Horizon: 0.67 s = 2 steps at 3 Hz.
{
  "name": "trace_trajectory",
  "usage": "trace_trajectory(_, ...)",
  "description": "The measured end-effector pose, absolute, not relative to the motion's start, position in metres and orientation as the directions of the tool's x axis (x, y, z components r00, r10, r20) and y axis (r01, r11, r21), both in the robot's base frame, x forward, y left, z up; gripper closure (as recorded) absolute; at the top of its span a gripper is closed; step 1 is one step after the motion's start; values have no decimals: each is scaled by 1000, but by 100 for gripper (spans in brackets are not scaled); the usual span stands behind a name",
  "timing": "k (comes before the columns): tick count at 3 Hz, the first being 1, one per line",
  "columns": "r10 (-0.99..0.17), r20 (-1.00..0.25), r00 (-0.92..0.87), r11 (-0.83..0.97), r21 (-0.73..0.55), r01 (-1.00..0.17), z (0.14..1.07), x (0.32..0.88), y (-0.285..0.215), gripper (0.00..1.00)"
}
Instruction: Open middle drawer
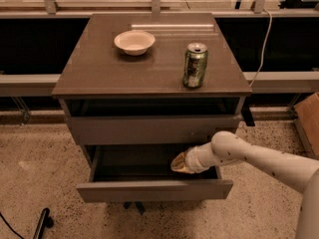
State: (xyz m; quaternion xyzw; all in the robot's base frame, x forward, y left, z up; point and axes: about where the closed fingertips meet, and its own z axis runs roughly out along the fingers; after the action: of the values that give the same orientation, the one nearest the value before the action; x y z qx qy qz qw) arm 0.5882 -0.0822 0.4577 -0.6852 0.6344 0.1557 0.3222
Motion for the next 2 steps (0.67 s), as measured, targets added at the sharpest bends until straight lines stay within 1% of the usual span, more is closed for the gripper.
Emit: trace_trajectory(2,-772,-626,115,29,-215,-976,417,592,-74,100)
